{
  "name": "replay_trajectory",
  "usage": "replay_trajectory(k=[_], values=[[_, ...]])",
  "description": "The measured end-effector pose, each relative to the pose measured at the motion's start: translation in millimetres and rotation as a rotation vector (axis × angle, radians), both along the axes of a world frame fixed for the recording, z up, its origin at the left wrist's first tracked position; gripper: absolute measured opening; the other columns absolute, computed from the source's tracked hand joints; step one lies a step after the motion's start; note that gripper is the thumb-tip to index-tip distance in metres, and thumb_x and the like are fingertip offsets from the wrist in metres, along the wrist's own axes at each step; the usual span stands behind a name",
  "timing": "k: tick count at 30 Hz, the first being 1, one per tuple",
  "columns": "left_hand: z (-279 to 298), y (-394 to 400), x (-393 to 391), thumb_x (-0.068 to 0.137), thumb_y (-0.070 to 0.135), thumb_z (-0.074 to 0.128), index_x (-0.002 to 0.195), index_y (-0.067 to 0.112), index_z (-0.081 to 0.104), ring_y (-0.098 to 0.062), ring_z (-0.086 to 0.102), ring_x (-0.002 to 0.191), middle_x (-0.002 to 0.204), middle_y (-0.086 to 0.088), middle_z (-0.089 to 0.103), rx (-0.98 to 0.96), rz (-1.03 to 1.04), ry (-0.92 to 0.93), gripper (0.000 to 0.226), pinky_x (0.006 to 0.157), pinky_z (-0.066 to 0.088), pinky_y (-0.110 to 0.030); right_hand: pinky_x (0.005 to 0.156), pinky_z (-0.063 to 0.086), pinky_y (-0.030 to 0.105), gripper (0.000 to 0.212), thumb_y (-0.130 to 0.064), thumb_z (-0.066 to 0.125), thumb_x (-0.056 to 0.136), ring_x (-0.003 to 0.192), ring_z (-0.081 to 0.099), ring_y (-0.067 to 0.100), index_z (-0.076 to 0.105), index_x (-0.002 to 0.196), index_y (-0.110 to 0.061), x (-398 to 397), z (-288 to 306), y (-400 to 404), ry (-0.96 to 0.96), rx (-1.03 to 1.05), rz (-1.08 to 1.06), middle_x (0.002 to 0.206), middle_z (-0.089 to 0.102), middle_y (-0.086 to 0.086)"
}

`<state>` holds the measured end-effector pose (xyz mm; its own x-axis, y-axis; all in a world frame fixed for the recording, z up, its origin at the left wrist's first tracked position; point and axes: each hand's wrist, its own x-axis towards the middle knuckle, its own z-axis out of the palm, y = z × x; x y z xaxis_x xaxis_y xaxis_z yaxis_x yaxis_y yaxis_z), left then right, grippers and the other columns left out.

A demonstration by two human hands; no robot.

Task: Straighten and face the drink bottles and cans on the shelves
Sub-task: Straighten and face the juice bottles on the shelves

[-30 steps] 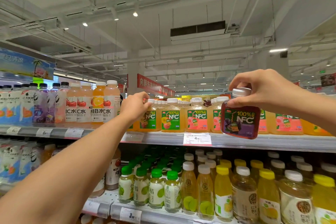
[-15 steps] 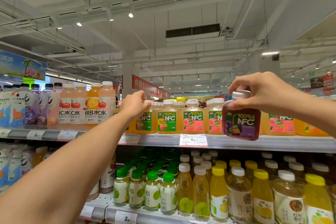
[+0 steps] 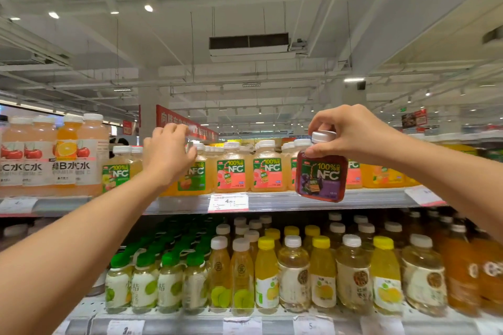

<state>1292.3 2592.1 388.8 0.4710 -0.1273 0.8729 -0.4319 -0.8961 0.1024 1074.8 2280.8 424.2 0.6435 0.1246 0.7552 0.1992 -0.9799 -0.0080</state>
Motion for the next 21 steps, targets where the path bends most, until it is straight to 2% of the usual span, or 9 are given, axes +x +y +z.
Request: replay_trajectory(k=[3, 6, 9, 13, 16, 21], values=[[-9.5, -57.8, -39.0, 0.095, 0.04, 0.062, 0.126, 0.022, 0.061, -0.028, 0.052, 0.123, 0.132, -0.002, 0.062, 0.068, -0.14, -0.038, 0.035, 0.098, 0.044, -0.048, 0.062, 0.044, 0.022, 0.045, -0.057, 0.082, 0.071, 0.082, 0.06, 0.009, 0.071, 0.106, -0.031, -21.4, -2.9, -29.2, 0.014, 0.014, -0.041, 0.092, 0.063, -0.009], [-19.7, -120.5, -82.0, 0.094, 0.042, 0.063, 0.121, 0.026, 0.062, -0.026, 0.055, 0.118, 0.129, 0.0, 0.064, 0.161, -0.249, -0.065, 0.033, 0.096, 0.045, -0.044, 0.06, 0.04, 0.015, 0.043, -0.055, 0.082, 0.074, 0.079, 0.054, -0.001, 0.071, 0.108, -0.03, -46.2, -6.9, -67.7, 0.04, 0.029, -0.07, 0.089, 0.055, -0.019], [-29.8, -184.4, -125.7, 0.095, 0.047, 0.058, 0.123, 0.028, 0.06, -0.023, 0.055, 0.119, 0.127, 0.004, 0.064, 0.271, -0.334, -0.083, 0.034, 0.1, 0.043, -0.043, 0.059, 0.039, 0.017, 0.042, -0.053, 0.081, 0.077, 0.081, 0.053, -0.007, 0.071, 0.11, -0.031, -71.5, -13.5, -115.1, 0.077, 0.059, -0.087, 0.093, 0.055, -0.016], [-45.0, -269.1, -173.4, 0.095, 0.049, 0.053, 0.125, 0.029, 0.059, -0.02, 0.056, 0.118, 0.126, 0.007, 0.065, 0.358, -0.404, -0.097, 0.037, 0.099, 0.044, -0.039, 0.062, 0.044, 0.024, 0.038, -0.051, 0.078, 0.081, 0.084, 0.057, -0.001, 0.07, 0.113, -0.032, -105.8, -17.6, -184.9, 0.119, 0.085, -0.108, 0.102, 0.063, -0.007], [-58.6, -328.5, -197.8, 0.096, 0.051, 0.05, 0.128, 0.029, 0.058, -0.02, 0.055, 0.119, 0.127, 0.007, 0.064, 0.408, -0.434, -0.071, 0.039, 0.097, 0.044, -0.038, 0.065, 0.047, 0.024, 0.033, -0.046, 0.075, 0.085, 0.089, 0.058, 0.001, 0.068, 0.115, -0.032, -132.1, -19.8, -238.8, 0.131, 0.137, -0.104, 0.104, 0.062, -0.007], [-80.1, -420.8, -230.6, 0.099, 0.053, 0.045, 0.132, 0.031, 0.055, -0.021, 0.049, 0.128, 0.135, 0.008, 0.059, 0.428, -0.49, -0.071, 0.042, 0.104, 0.04, -0.038, 0.068, 0.052, 0.025, 0.02, -0.04, 0.067, 0.093, 0.095, 0.06, 0.005, 0.066, 0.112, -0.035, -177.2, -25.7, -325.0, 0.112, 0.183, -0.144, 0.107, 0.063, -0.009]])
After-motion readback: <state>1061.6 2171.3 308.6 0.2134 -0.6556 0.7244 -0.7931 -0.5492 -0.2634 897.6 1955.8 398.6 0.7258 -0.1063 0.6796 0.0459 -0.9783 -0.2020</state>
